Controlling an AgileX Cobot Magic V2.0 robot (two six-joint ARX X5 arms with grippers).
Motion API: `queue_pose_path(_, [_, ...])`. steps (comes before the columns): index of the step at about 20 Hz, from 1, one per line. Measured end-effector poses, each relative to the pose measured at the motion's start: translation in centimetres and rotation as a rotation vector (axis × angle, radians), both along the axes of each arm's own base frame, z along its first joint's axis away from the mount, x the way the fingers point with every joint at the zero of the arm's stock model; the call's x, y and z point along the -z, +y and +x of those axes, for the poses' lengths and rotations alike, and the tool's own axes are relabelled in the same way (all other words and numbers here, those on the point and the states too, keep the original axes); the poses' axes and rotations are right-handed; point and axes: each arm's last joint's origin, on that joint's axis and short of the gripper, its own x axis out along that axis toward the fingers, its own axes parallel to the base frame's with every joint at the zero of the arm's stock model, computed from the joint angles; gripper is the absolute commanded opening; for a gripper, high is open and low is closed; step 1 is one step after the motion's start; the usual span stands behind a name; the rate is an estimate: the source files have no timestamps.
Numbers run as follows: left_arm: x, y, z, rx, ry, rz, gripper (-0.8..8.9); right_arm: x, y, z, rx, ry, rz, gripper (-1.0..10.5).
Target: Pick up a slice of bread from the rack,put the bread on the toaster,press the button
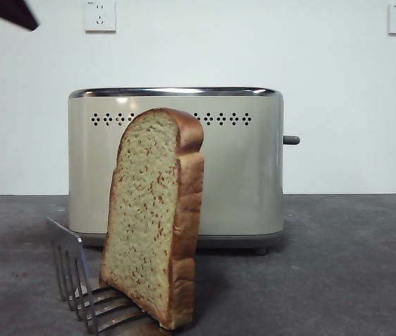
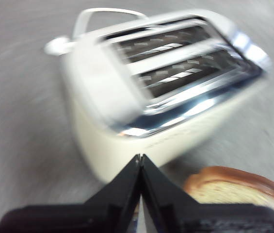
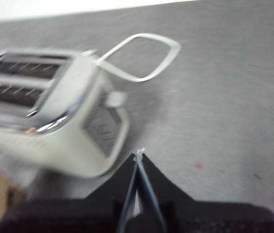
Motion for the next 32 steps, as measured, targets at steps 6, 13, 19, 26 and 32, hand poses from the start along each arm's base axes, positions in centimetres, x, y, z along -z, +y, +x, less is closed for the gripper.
queue_pose_path(6, [-1.5,-4.0,0.0,0.31,-0.074,0.144,-0.09,-0.4,0.4,1.8,-0.234,0.126,-0.132,0.0])
queue_pose_path(13, [-0.8,-7.0,-2.0,0.628,-0.168,0.285,-0.09,-0.1,3.1,0.8,-0.482,0.118,-0.277,0.0])
queue_pose_path(19, [-0.7,-7.7,-2.8,0.762,-0.253,0.355,-0.03,-0.1,4.4,-0.6,-0.543,0.12,-0.379,0.0])
queue_pose_path(26, [-0.7,-7.9,-3.0,0.844,-0.334,0.414,-0.03,-0.4,4.1,-1.7,-0.556,0.111,-0.372,0.0])
queue_pose_path(32, [-0.7,-7.8,-2.8,0.821,-0.368,0.493,-0.03,-1.1,3.8,-2.8,-0.588,0.043,-0.324,0.0])
